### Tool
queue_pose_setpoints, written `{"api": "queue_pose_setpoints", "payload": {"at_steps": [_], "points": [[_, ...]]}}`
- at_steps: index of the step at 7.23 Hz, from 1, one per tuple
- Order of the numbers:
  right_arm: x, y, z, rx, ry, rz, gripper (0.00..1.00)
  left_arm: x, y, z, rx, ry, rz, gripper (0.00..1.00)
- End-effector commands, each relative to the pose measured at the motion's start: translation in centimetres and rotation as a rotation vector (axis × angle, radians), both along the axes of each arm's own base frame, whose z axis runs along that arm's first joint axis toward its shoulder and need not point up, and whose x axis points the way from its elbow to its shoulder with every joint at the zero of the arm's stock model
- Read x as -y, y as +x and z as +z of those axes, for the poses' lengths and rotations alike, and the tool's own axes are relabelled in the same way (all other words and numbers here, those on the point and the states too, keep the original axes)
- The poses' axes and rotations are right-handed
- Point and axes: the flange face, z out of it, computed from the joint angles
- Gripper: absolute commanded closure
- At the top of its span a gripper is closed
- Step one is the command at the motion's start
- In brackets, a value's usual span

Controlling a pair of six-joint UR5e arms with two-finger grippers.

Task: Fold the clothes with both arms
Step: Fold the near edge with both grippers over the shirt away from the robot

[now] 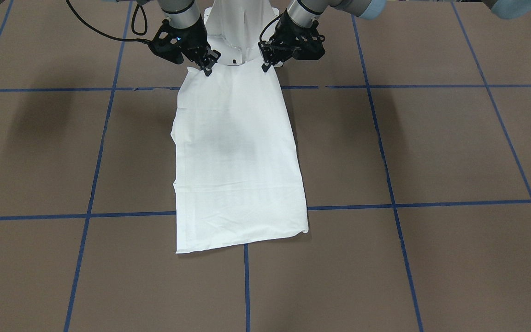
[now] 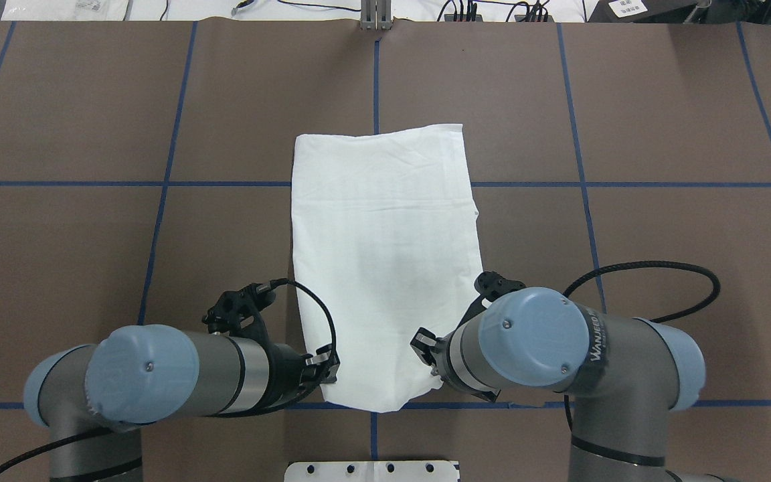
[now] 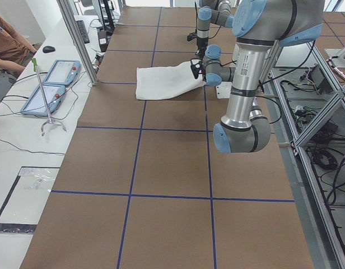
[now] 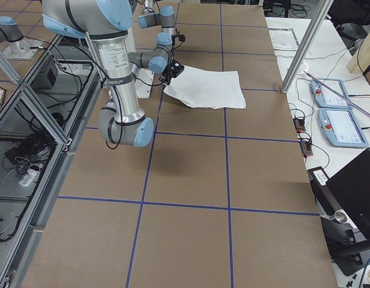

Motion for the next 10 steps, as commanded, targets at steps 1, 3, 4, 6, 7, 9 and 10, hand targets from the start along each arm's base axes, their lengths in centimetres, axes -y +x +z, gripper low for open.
{"api": "queue_pose_setpoints", "payload": {"at_steps": [1,3,4,6,7,9,10], "points": [[0.2,1.1,-0.6,0.019,0.007,0.007,1.00,-1.8,-3.7,0.1,-0.018,-0.005,0.039,1.00],[5.3,1.5,-3.0,0.041,0.065,0.076,1.00,2.9,-3.9,-4.5,-0.100,0.025,-0.038,1.00],[7.4,1.8,-3.6,0.044,0.079,0.105,1.00,5.0,-3.2,-5.4,-0.103,0.026,-0.076,1.00],[10.7,2.7,-3.2,0.023,0.131,0.128,1.00,10.1,-5.4,-5.0,-0.092,0.028,-0.167,1.00],[12.1,2.9,-2.9,0.008,0.136,0.145,1.00,13.2,-5.6,-4.5,-0.074,0.012,-0.187,1.00],[16.4,1.1,-2.9,-0.037,0.123,0.185,1.00,18.3,-3.8,-4.0,-0.035,-0.014,-0.249,1.00],[17.9,0.5,-3.1,-0.048,0.123,0.198,1.00,20.6,-3.6,-3.3,-0.024,-0.020,-0.280,1.00]]}}
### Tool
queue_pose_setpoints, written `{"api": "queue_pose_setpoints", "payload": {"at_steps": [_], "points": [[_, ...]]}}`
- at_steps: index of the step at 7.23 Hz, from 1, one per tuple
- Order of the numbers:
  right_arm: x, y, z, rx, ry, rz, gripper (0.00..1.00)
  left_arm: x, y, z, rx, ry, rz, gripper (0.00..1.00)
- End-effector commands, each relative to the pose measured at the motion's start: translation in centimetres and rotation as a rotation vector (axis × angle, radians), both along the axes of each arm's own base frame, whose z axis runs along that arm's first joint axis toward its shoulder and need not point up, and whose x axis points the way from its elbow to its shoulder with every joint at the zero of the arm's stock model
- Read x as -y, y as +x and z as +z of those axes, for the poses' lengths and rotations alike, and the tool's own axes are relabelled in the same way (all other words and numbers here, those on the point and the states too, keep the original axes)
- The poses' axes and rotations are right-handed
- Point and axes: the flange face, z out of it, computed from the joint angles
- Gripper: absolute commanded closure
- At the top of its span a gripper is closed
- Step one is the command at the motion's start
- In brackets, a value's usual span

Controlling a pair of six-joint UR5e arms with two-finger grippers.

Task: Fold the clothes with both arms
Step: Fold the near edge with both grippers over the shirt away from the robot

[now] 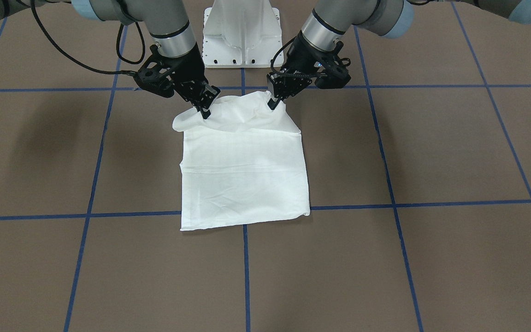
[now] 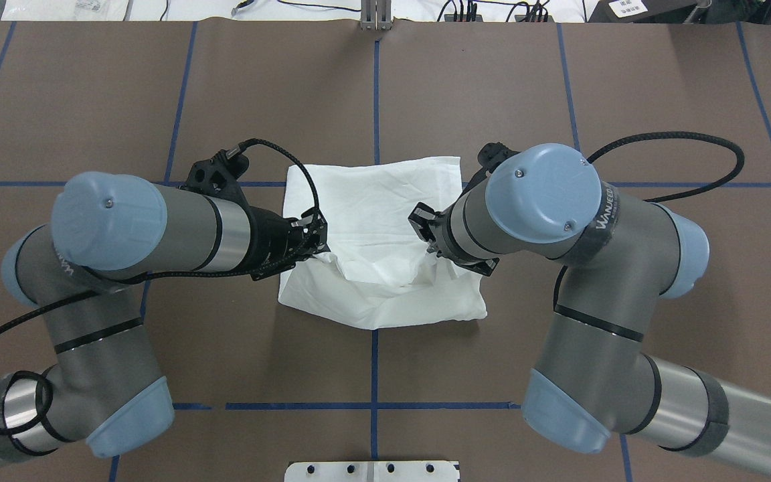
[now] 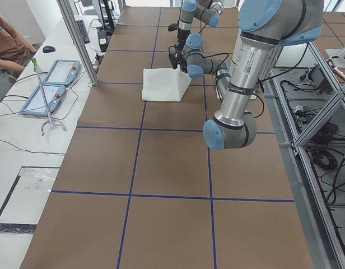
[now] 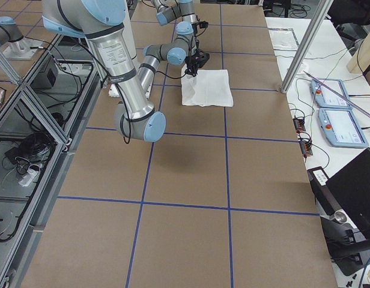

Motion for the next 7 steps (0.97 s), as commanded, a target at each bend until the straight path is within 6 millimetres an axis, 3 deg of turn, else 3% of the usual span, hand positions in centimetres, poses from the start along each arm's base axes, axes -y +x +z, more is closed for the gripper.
{"api": "queue_pose_setpoints", "payload": {"at_steps": [1,3,5,7], "points": [[4.4,-1.9,-0.1,-0.026,-0.012,0.040,1.00,4.4,1.0,2.0,0.014,-0.018,-0.053,1.00],[9.7,-4.1,0.5,-0.021,-0.048,0.054,1.00,6.1,3.4,5.7,0.013,-0.022,-0.057,1.00],[12.6,-3.4,1.6,-0.022,-0.082,0.061,1.00,7.7,2.6,5.8,0.018,-0.025,-0.085,1.00],[15.1,-5.3,0.5,-0.040,-0.098,0.063,1.00,9.9,3.9,4.6,0.019,-0.034,-0.104,1.00]]}}
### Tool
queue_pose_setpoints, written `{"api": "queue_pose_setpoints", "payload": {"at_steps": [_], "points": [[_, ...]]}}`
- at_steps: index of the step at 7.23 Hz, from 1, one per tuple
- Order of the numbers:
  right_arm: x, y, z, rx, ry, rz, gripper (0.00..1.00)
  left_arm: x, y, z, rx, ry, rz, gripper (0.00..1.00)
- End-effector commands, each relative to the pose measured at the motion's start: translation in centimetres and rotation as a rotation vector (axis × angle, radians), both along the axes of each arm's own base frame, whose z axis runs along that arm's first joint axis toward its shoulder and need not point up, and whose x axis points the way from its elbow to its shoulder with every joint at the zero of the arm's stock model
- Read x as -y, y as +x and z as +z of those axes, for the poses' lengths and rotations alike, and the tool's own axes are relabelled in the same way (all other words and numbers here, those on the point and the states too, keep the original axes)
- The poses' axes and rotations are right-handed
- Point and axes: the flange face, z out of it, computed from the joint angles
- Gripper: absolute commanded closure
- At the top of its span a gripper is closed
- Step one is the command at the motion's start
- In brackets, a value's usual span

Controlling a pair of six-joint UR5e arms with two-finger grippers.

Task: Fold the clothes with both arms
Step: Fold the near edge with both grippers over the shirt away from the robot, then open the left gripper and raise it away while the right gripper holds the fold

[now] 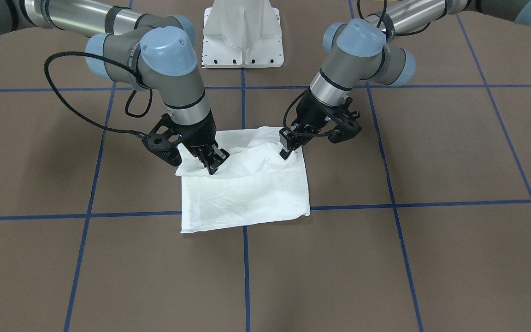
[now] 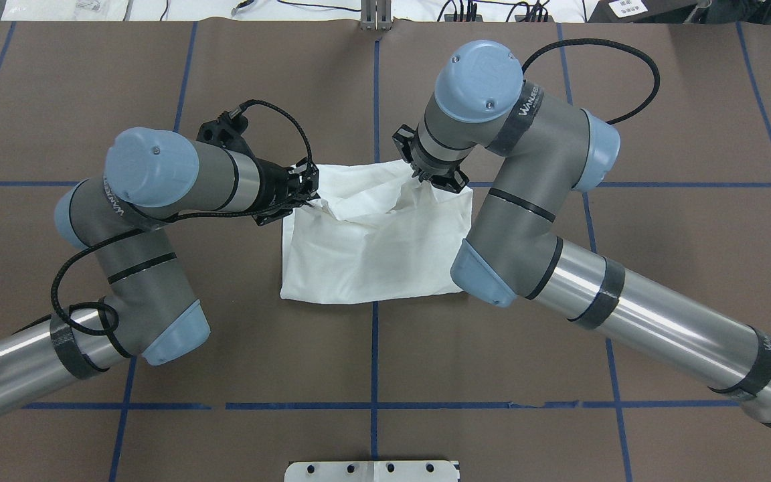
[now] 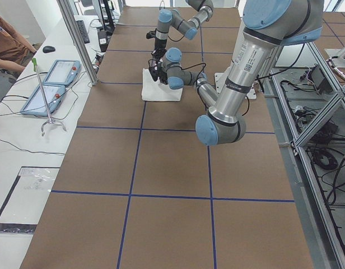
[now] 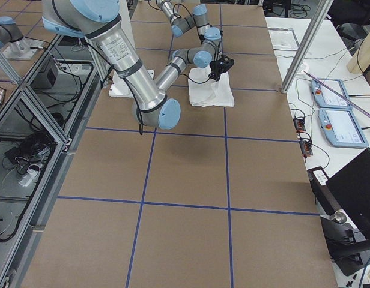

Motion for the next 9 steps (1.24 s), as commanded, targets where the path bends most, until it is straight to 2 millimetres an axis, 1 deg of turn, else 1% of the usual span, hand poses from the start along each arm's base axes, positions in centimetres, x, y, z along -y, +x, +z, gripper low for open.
{"api": "queue_pose_setpoints", "payload": {"at_steps": [1,2,3,4,5,6,7,8,9], "points": [[2.0,-1.3,-0.5,0.008,0.001,0.004,1.00,2.6,0.6,-1.0,-0.005,-0.028,-0.036,1.00],[2.2,-1.4,-0.1,0.006,0.000,0.004,1.00,3.5,0.0,-0.8,-0.002,-0.038,-0.053,1.00],[2.4,-1.7,0.4,-0.004,-0.006,0.003,1.00,4.2,-0.1,-0.1,0.012,-0.046,-0.062,1.00],[2.6,-1.7,0.8,-0.009,-0.011,0.006,1.00,4.5,-0.1,0.1,0.015,-0.049,-0.066,1.00],[2.7,-1.6,0.6,-0.008,-0.010,0.007,1.00,4.5,0.0,0.1,0.008,-0.066,-0.071,1.00],[2.6,-1.7,0.5,-0.005,-0.008,0.006,0.63,4.5,0.2,0.3,-0.004,-0.097,-0.084,0.39],[2.6,-1.6,0.2,0.012,0.003,0.008,0.01,4.9,0.9,-0.5,-0.023,-0.109,-0.093,0.00],[2.7,-1.5,0.2,0.022,0.011,0.008,0.00,5.3,1.0,-0.9,-0.033,-0.135,-0.106,0.00],[3.1,-0.9,0.6,0.021,0.008,0.009,0.00,6.8,-0.6,-0.6,-0.023,-0.133,-0.134,0.00]]}}
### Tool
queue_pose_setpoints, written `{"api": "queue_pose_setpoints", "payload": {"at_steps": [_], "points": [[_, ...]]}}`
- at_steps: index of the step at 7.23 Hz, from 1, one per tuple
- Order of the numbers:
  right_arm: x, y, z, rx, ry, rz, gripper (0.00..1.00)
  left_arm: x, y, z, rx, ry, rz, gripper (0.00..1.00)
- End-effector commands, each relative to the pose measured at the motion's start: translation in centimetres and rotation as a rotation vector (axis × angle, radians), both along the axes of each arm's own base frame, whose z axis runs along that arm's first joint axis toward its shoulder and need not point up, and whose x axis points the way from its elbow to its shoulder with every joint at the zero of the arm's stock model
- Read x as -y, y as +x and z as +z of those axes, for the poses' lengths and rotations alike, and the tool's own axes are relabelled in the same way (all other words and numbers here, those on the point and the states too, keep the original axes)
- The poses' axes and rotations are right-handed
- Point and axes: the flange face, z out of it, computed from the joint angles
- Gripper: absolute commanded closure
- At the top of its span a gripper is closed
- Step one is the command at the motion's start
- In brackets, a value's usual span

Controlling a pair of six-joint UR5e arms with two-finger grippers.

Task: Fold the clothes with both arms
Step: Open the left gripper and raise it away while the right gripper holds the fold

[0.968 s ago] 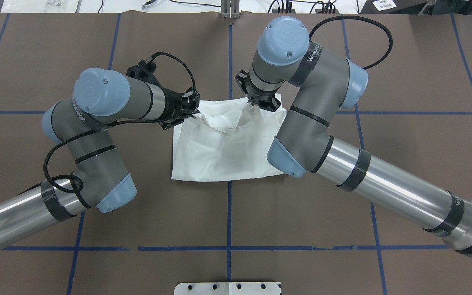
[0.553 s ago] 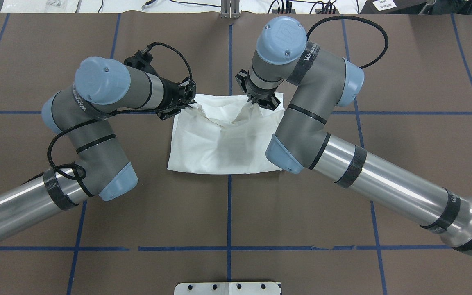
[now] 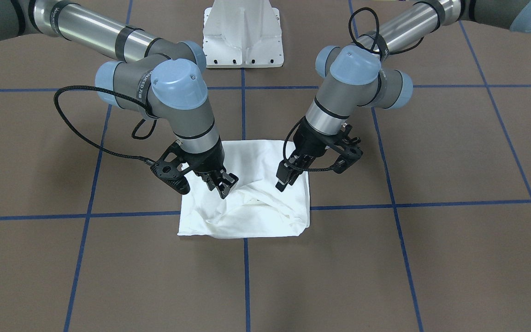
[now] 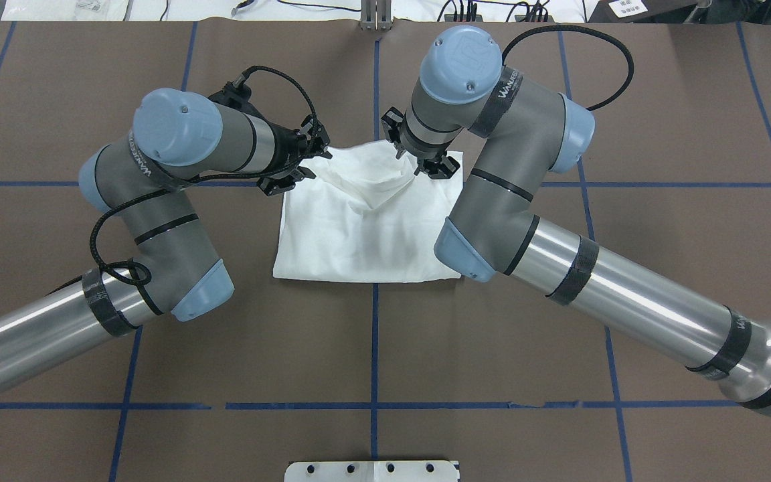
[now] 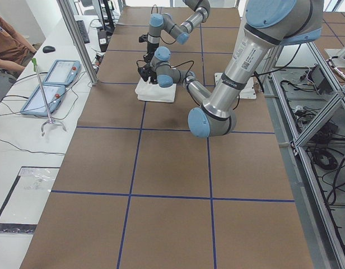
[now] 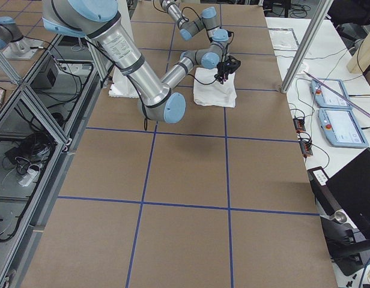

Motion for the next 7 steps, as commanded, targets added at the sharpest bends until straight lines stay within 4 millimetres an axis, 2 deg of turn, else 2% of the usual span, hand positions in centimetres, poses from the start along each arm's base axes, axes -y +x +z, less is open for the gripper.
{"api": "queue_pose_setpoints", "payload": {"at_steps": [1,2,3,4,5,6,7], "points": [[0.1,0.6,-0.3,0.014,0.027,-0.031,0.00,2.7,-2.9,1.0,0.018,-0.014,-0.048,0.00],[-0.4,0.4,-0.8,0.020,0.030,-0.048,0.00,3.2,-4.2,2.3,0.047,0.013,-0.012,0.00],[-1.1,-0.2,-1.3,0.010,0.091,-0.100,0.00,3.8,-7.0,4.4,0.079,0.044,0.030,0.00],[-2.1,-1.3,-0.6,-0.035,0.196,-0.186,0.00,3.6,-10.1,6.2,0.123,0.119,0.054,0.00],[-2.4,-2.3,-0.4,-0.130,0.396,-0.267,0.00,4.0,-12.6,7.6,0.164,0.174,0.056,0.00],[-1.9,-2.2,0.1,-0.186,0.474,-0.289,0.00,4.2,-14.2,9.1,0.184,0.187,0.082,0.00],[-0.9,-1.7,0.7,-0.183,0.419,-0.240,0.00,4.3,-15.0,10.0,0.195,0.193,0.093,0.00]]}}
